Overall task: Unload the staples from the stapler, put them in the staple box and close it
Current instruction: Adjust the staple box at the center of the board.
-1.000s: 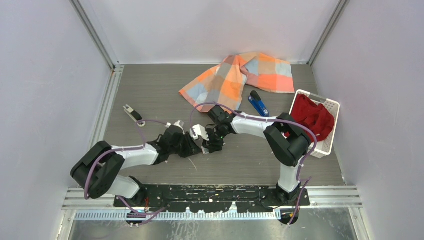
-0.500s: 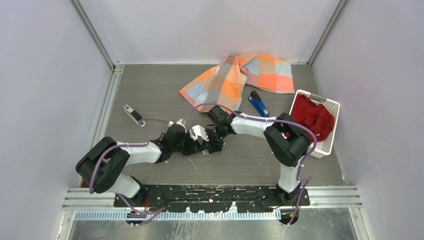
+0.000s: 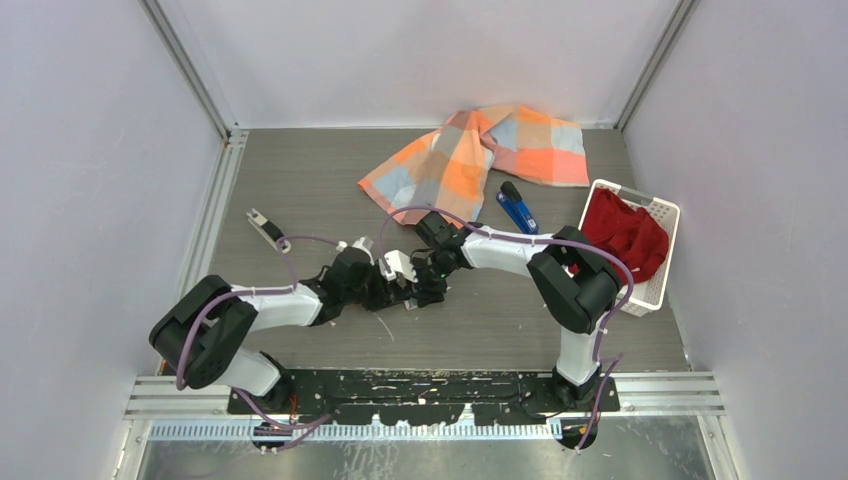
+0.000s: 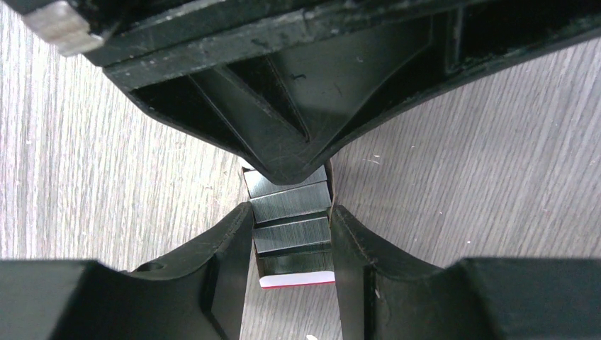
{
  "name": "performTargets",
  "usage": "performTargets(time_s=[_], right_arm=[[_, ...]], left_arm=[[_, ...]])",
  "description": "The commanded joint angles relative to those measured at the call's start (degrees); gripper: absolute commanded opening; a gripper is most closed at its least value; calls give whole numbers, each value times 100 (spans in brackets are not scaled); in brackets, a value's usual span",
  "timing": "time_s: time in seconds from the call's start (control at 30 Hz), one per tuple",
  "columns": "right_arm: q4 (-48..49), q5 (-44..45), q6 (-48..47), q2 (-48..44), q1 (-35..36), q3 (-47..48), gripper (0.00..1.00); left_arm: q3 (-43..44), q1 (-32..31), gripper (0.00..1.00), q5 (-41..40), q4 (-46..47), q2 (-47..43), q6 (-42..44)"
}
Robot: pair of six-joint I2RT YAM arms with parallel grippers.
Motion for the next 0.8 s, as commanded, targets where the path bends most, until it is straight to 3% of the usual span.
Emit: performTargets(time_s=[0.0, 0.4, 0.77], right_arm=[[71, -137, -31, -297, 44, 8, 47], [56, -124, -31, -264, 58, 18, 47], [49, -113, -27, -270, 62, 27, 47]], left_arm=[[21, -34, 31, -80, -12, -258, 177], [-117, -37, 27, -243, -310, -605, 203], [-32, -35, 18, -107, -183, -273, 210]])
